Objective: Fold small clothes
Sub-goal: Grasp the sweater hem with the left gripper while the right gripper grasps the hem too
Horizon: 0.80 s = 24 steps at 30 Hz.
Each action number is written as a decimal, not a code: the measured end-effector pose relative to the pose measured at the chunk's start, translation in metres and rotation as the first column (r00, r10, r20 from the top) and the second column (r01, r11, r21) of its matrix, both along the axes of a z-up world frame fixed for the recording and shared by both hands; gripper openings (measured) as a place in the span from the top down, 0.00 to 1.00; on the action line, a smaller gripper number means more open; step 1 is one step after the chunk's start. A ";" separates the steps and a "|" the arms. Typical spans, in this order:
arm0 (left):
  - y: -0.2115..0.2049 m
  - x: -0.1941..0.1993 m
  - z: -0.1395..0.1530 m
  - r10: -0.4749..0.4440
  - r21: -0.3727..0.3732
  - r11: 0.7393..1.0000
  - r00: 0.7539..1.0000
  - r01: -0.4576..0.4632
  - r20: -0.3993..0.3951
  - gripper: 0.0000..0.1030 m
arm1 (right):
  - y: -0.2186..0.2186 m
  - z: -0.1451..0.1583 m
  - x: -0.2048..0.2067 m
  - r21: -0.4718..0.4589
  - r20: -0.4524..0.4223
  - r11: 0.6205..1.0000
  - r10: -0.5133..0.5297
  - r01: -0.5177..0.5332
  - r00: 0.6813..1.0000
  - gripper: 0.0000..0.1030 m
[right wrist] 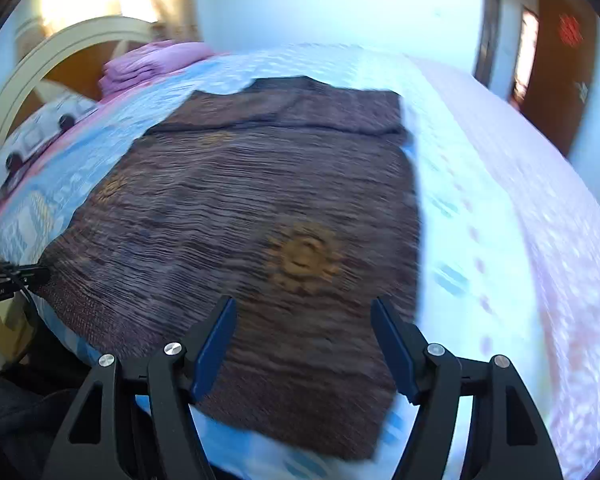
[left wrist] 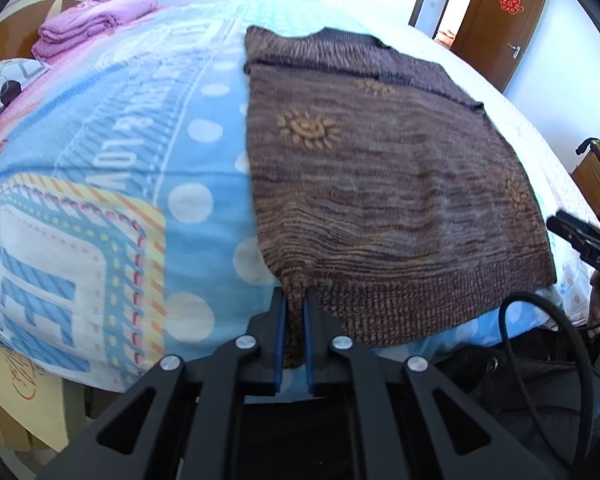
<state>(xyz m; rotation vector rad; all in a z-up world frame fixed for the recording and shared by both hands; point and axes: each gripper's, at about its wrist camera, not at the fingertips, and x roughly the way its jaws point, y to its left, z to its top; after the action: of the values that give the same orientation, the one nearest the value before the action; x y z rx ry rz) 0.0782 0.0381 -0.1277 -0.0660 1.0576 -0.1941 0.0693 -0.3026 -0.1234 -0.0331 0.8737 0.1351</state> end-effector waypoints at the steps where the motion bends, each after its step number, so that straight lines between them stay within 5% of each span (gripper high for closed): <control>1: 0.001 0.000 0.004 0.002 -0.003 1.000 1.000 -0.002 0.011 0.92 | -0.011 0.001 -0.004 0.022 -0.014 0.999 -0.026 0.027 1.000 0.32; 6: 0.009 0.003 0.007 0.017 -0.010 1.000 1.000 -0.017 0.025 0.92 | -0.048 -0.008 -0.027 0.071 -0.057 0.991 -0.109 0.113 0.992 0.32; 17: 0.005 0.007 -0.007 0.006 0.017 1.000 1.000 -0.006 -0.005 0.92 | -0.044 -0.039 -0.030 0.106 -0.163 0.992 -0.057 0.075 0.985 0.43; 24: 0.006 0.004 -0.001 -0.002 0.027 1.000 1.000 0.001 0.017 0.92 | -0.040 -0.038 -0.034 0.126 -0.175 0.992 -0.007 0.029 0.985 0.88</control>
<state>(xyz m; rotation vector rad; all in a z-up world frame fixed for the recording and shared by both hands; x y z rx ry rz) 0.0825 0.0442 -0.1291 -0.0386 1.0434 -0.1813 0.0349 -0.3423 -0.1617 0.1081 1.0380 0.1788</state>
